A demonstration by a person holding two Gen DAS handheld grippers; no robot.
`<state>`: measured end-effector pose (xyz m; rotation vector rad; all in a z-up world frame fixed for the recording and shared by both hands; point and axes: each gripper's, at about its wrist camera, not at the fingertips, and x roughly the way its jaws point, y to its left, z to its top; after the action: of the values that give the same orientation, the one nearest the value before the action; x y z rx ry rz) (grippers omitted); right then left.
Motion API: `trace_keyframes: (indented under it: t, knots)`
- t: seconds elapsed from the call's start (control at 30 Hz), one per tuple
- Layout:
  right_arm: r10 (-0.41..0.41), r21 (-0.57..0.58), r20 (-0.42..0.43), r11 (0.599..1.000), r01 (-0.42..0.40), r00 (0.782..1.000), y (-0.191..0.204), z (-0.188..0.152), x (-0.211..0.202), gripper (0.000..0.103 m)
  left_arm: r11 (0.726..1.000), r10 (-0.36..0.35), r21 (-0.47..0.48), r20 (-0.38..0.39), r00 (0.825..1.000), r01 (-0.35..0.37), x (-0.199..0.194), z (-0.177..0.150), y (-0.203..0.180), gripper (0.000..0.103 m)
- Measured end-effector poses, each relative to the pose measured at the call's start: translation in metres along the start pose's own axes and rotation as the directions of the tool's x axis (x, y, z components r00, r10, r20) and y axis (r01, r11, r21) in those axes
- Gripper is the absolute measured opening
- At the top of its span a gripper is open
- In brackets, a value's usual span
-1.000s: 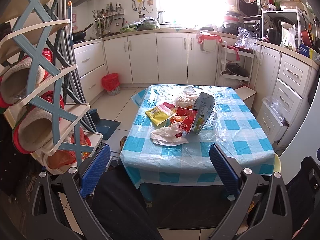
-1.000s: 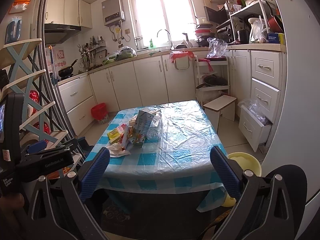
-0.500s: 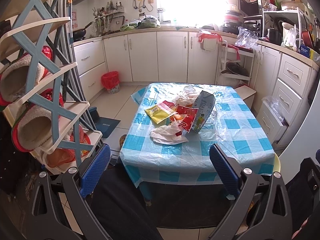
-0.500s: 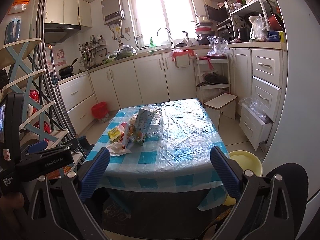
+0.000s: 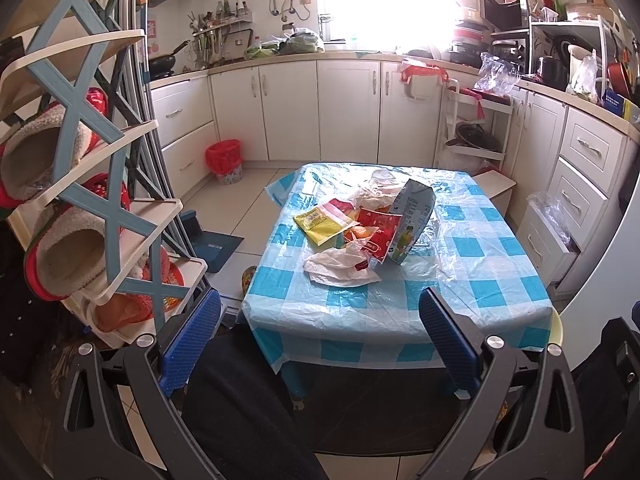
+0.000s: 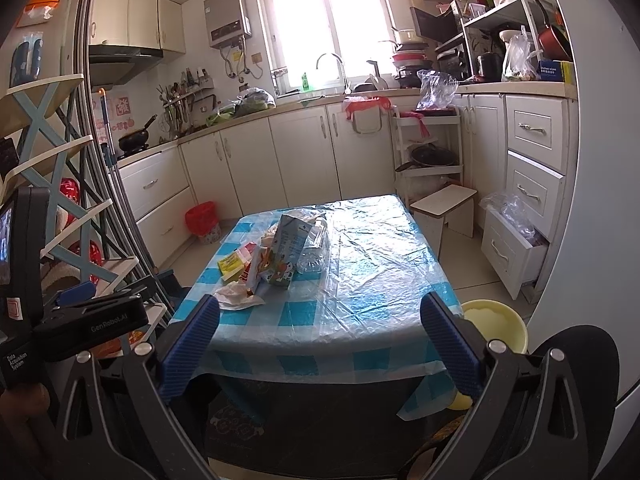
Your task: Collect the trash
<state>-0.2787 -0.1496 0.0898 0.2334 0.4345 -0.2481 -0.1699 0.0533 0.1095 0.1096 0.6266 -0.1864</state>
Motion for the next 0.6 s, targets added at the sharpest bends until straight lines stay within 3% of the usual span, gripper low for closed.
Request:
trace_keyframes:
  t: [0.6]
  knots:
    - [0.003, 0.002, -0.008, 1.0, -0.003, 1.0, 0.0006, 0.0072, 0.0004, 0.096, 1.0, -0.002, -0.006, -0.001, 1.0, 0.002, -0.0018, 0.0009, 0.0018, 0.095]
